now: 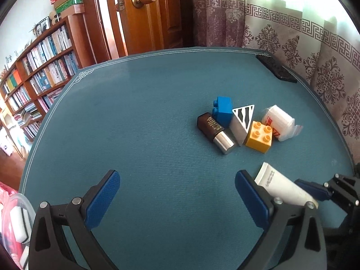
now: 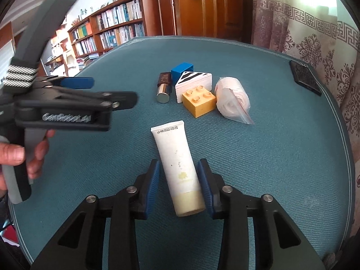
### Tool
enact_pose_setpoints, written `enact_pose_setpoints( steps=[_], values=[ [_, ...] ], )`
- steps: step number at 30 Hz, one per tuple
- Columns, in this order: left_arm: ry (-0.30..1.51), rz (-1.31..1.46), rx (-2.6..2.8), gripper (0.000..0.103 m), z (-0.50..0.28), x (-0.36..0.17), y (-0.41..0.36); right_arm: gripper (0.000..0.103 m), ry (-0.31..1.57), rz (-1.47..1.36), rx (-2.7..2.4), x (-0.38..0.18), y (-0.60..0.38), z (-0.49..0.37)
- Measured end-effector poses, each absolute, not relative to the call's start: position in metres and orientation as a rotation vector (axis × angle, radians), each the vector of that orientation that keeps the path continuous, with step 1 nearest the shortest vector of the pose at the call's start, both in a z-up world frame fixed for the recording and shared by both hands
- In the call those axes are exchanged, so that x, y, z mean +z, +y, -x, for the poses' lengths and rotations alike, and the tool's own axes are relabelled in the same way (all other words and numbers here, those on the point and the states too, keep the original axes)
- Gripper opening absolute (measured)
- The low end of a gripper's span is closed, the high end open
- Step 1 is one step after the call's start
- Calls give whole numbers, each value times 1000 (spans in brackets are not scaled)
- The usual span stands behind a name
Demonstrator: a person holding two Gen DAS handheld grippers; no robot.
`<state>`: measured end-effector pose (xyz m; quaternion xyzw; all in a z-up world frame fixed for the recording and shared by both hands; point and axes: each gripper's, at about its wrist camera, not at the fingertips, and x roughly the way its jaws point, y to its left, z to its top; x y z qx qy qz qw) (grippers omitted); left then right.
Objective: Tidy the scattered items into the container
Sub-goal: 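Lower the right gripper onto the white lotion tube and close it, then grasp the brown lipstick bottle with the left gripper while the right holds the lotion tube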
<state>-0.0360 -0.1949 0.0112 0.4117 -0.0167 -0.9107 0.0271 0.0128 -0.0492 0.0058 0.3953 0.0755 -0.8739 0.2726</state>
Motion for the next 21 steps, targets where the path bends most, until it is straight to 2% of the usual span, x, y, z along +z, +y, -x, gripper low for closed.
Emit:
enact_pose_setpoints(
  steps=[6, 21],
  values=[
    [27, -1303, -2803, 103, 64, 8, -187, 38, 111, -1070, -2330, 8, -43, -8],
    [52, -1294, -2740, 103, 99, -7, -183, 38, 68, -1070, -2345, 3, -43, -9]
  ],
)
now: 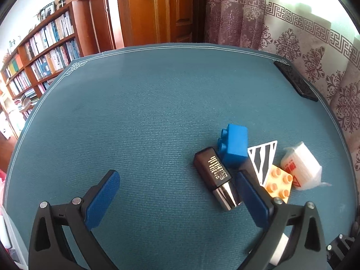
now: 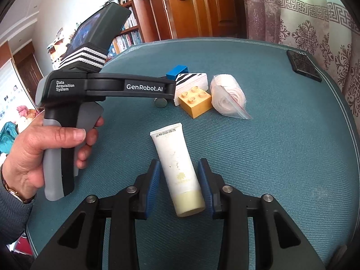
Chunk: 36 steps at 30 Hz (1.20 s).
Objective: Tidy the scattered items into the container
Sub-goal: 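Grasp the brown lipstick bottle with the left gripper while the right holds the lotion tube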
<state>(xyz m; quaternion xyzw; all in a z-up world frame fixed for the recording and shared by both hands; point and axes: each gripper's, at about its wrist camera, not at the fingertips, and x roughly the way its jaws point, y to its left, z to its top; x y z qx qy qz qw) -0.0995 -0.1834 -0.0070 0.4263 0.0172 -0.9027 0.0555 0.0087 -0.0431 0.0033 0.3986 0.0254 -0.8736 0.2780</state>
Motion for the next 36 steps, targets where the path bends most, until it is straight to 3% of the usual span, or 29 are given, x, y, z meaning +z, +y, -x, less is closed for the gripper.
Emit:
enact_pose_setpoints(
  steps=[6, 16, 22, 26, 32, 36],
  values=[
    [-11, -1274, -2711, 103, 100, -13, -191, 38, 66, -1070, -2347, 1, -44, -11],
    [31, -1230, -2759, 101, 104, -11, -202, 38, 71, -1070, -2350, 1, -45, -9],
    [40, -1248, -2802, 62, 111, -10, -196, 38, 83, -1067, -2357, 1, -46, -11],
    [2, -1255, -2845, 26, 110, -8, -187, 38, 96, -1066, -2362, 1, -47, -11],
    [-50, -1261, -2847, 23, 100, -6, -180, 36, 146, -1063, -2381, 0, -52, -17],
    [-90, -1235, -2820, 23, 88, -5, -181, 29, 155, -1065, -2397, 0, -52, -15]
  ],
)
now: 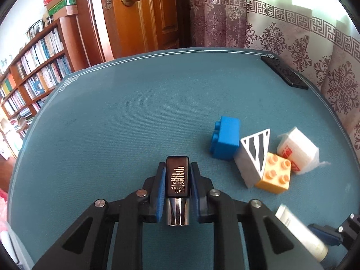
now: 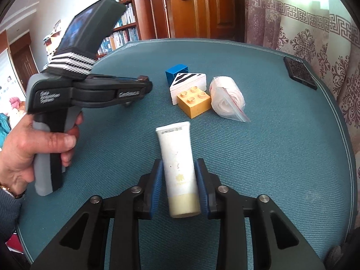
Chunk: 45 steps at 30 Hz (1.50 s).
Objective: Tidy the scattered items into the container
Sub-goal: 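Grasp the brown lipstick bottle with the left gripper while the right holds the lotion tube, then carry the brown bottle and white lotion tube over the clear bowl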
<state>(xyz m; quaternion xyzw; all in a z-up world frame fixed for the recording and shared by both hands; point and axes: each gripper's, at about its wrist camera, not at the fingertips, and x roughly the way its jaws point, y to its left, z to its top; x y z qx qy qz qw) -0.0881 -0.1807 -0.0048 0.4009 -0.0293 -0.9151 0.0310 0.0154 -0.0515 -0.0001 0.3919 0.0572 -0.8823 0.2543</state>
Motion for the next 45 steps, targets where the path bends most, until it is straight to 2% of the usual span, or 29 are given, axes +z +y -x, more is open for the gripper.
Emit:
enact_pose_setpoints(
  steps=[9, 32, 45],
  values=[
    [-162, -1126, -2801, 23, 60, 8, -185, 29, 131, -1060, -2394, -2, -49, -16],
    [-10, -990, -2713, 23, -27, 30, -256, 29, -92, -1104, -2192, 8, -74, -28],
    [104, -915, -2640, 23, -71, 35, -314, 29, -106, -1026, -2052, 38, -144, -50]
  ],
)
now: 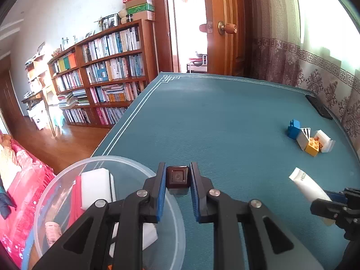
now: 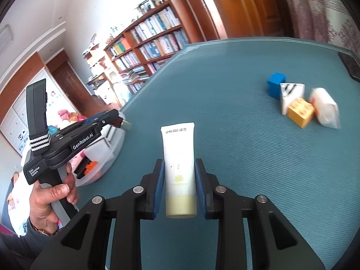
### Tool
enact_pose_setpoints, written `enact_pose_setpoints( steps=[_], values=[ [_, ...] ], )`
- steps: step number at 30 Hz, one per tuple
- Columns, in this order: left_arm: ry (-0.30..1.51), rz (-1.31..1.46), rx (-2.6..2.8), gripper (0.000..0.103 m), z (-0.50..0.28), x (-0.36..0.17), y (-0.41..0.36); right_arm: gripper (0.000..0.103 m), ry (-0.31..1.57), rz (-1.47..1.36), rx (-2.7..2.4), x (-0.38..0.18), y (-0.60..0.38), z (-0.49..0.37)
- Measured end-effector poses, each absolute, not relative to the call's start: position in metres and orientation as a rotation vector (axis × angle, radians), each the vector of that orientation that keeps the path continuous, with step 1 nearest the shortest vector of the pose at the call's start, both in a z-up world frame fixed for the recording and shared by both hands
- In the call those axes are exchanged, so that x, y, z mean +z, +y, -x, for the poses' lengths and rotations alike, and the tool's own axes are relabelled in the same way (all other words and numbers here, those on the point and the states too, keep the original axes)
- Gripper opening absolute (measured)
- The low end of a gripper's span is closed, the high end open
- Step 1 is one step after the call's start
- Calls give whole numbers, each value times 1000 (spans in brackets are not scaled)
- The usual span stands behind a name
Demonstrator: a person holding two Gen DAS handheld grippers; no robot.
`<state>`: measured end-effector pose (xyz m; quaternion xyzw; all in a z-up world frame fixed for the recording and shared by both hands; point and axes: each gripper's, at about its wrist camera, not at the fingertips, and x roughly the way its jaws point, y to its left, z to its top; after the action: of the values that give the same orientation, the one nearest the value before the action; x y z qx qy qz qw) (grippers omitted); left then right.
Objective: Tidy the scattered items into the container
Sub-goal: 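Carry the brown bottle and white lotion tube over the clear bowl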
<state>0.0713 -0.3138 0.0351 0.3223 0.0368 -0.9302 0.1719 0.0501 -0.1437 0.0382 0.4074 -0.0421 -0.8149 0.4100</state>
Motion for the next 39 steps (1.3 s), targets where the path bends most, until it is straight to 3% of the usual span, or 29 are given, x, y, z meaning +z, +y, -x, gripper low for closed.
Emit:
enact_pose_setpoints(
  steps=[4, 39],
  values=[
    [165, -908, -2658, 23, -81, 38, -323, 29, -94, -1005, -2012, 45, -170, -57],
    [163, -809, -2493, 23, -129, 37, -379, 29, 2, -957, -1851, 58, -291, -83]
  ],
)
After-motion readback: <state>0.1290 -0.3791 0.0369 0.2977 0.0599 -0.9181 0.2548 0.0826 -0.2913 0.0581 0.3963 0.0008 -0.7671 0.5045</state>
